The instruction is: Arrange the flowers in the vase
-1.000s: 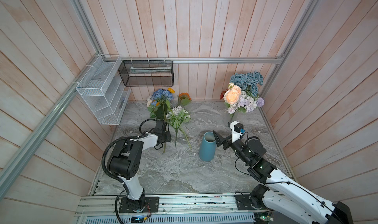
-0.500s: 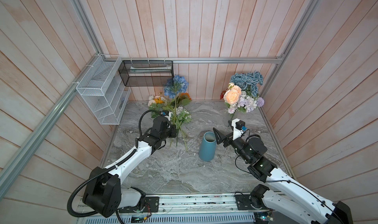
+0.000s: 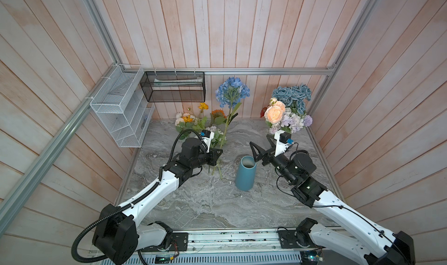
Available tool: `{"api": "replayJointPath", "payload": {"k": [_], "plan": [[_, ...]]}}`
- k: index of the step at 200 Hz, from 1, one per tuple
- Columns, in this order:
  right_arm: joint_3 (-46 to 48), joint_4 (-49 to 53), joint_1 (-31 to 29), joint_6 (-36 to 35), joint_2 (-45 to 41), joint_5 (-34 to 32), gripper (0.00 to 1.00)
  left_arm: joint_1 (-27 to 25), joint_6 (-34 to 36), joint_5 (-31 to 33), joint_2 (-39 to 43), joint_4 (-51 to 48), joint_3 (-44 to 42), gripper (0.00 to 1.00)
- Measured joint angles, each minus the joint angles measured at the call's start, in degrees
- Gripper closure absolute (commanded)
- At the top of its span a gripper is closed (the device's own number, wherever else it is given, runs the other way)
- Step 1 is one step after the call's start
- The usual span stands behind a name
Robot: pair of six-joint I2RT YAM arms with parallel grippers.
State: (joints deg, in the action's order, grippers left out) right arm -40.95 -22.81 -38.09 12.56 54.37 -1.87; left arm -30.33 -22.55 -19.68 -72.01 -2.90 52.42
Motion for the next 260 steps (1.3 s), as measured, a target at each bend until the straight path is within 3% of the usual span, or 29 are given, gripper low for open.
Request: {"api": "replayJointPath", "payload": {"k": [66, 107, 142, 170, 232, 257, 260], "plan": [[-7.91, -3.32, 0.04, 6.58, 10.12, 14.86, 0.19, -4.44, 0.50, 2.05, 11.69, 16.15, -9.44, 1.00], [-8.41, -9.29, 0.04, 11.02, 13.84, 25.42, 0.24, -6.40, 1.73, 3.72, 12.28, 20.52, -12.39, 1.00], [-10.21, -12.74, 0.04, 13.84, 16.37, 30.38, 0.33, -8.09, 3.61, 3.63, 11.26, 23.65, -12.48, 1.00], [-10.45, -14.64, 0.04, 15.37, 17.68, 31.98, 0.46, -10.16, 5.86, 3.61, 10.19, 24.98, -12.48, 1.00], [-10.49, -16.41, 0.39, 16.61, 18.23, 33.11, 0.97, -12.26, 8.76, 3.58, 9.53, 26.38, -12.48, 1.00], [-10.58, -16.57, 0.22, 17.46, 18.21, 33.73, 1.00, -12.39, 9.51, 3.69, 9.20, 26.51, -12.52, 1.00], [-10.58, -16.57, 0.22, 17.49, 18.21, 33.73, 1.00, -12.39, 9.51, 3.69, 9.20, 26.53, -12.52, 0.96]]}}
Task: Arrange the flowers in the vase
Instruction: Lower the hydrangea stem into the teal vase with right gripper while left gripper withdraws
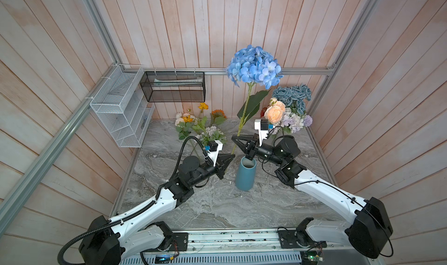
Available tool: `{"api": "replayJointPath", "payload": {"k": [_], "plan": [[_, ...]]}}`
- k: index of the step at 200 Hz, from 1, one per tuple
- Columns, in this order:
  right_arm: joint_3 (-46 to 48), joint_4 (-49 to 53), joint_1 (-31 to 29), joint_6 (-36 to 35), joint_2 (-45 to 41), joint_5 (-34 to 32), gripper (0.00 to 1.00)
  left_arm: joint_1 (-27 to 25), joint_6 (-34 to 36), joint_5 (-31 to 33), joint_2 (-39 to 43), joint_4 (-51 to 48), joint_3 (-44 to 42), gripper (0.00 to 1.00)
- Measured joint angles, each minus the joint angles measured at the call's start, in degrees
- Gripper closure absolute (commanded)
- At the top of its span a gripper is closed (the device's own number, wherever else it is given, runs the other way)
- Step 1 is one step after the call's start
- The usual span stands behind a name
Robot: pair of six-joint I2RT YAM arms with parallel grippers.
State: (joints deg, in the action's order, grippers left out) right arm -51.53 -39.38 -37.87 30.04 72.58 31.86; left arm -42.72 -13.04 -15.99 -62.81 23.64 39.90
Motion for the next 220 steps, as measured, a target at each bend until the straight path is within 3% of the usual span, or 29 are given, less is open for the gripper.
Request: {"api": "replayJointPath", "payload": {"k": [9, 24, 30, 119, 175, 220], "plan": [[-0.09, 0.04, 0.00, 0.00, 0.00, 0.02, 1.00, -0.04, 0.00, 0.02, 0.00, 0.04, 0.00, 0.76], [-0.17, 0.35, -0.02, -0.31, 0.00, 0.20, 1.00, -0.04, -0.09, 0.55, 0.00, 0.17, 0.00, 0.16], [-0.17, 0.52, -0.02, -0.72, 0.00, 0.17, 1.00, -0.07, -0.11, 0.98, 0.02, 0.35, -0.02, 0.01], [-6.08, 12.87, 4.20, -9.62, -5.01, -4.63, 1.00, 1.77, -4.66, 18.05, 2.86, -1.51, -2.67, 0.00], [-7.56, 19.47, 5.86, -16.44, -12.00, -11.08, 1.00, 10.54, -14.75, 22.25, 1.36, -6.23, -5.25, 0.00], [-6.32, 21.49, 6.10, -17.79, -12.90, -12.72, 1.00, 11.41, -18.73, 22.36, 1.31, -7.82, -7.37, 0.00]]}}
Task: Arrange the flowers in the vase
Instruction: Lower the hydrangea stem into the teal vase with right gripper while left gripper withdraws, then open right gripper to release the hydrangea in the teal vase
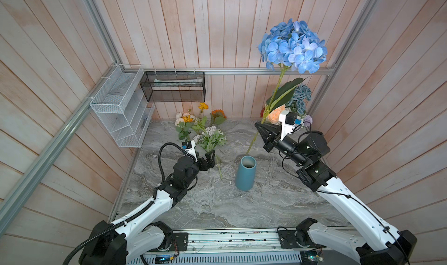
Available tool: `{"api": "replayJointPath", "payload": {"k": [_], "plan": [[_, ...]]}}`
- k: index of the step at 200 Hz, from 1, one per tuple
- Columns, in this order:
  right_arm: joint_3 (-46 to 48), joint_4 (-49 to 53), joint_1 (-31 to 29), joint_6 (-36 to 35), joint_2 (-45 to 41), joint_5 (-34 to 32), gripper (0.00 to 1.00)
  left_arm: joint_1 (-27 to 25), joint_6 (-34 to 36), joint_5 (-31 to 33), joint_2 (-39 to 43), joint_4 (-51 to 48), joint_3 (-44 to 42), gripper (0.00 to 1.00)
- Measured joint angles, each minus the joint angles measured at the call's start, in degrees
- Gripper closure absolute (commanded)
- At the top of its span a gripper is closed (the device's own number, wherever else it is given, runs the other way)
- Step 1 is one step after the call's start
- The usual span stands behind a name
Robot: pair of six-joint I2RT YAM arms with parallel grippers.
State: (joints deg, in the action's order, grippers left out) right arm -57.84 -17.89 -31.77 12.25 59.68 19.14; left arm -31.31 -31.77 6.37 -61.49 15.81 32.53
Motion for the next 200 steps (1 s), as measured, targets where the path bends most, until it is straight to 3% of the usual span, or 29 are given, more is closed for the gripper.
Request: {"api": "replayJointPath", "payload": {"k": [140, 200], "plan": [[20.46, -0.04, -0.57, 4.07, 0.00, -2.21, 1.00, 0.24, -0.39, 0.13, -0.33, -0.85, 0.02, 0.00], [21.70, 0.17, -1.05, 3.74, -0.76, -3.78, 0.79, 0.24, -0.44, 0.04, -0.76, -1.05, 0.02, 0.00]]}}
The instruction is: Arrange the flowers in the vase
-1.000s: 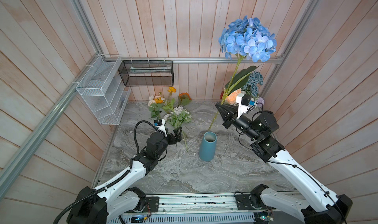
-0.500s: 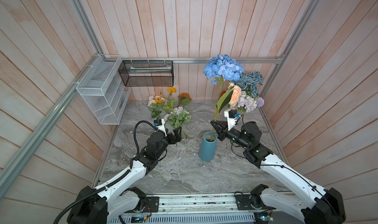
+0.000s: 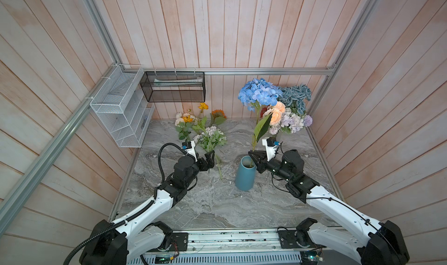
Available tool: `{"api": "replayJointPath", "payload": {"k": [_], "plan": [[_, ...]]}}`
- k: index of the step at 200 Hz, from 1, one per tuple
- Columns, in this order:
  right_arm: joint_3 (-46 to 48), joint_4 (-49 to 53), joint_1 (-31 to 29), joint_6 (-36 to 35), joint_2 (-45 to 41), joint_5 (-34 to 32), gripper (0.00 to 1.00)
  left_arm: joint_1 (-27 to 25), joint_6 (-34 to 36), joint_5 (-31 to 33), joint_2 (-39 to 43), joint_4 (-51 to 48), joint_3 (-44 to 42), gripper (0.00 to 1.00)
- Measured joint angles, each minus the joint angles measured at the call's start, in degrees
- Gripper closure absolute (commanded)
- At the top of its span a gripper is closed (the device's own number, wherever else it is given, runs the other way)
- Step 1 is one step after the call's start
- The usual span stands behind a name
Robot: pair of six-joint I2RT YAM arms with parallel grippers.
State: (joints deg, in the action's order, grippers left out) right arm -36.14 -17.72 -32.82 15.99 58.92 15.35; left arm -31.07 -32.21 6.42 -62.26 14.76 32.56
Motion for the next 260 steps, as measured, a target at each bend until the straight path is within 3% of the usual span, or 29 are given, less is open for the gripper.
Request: {"api": "replayJointPath", "payload": {"k": [123, 186, 216, 260], "plan": [[-0.46, 4.90, -0.04, -0.15, -3.58, -1.16, 0.63, 0.00, 0.70, -0.15, -2.54, -1.57, 1.09, 0.01], [-2.49, 9.75, -0.02, -3.21, -12.33, -3.32, 0.46, 0.00, 0.37, -2.67, -12.76, -3.30, 3.67, 0.16], [-1.81, 9.79, 0.35, -3.98, -14.84, -6.40, 0.45, -0.13, -1.60, -4.55, -17.33, -3.39, 3.67, 0.31], [0.66, 9.16, 1.25, -3.98, -14.67, -8.24, 0.43, -2.25, -2.58, -6.03, -25.18, -3.85, 5.68, 0.40]]}}
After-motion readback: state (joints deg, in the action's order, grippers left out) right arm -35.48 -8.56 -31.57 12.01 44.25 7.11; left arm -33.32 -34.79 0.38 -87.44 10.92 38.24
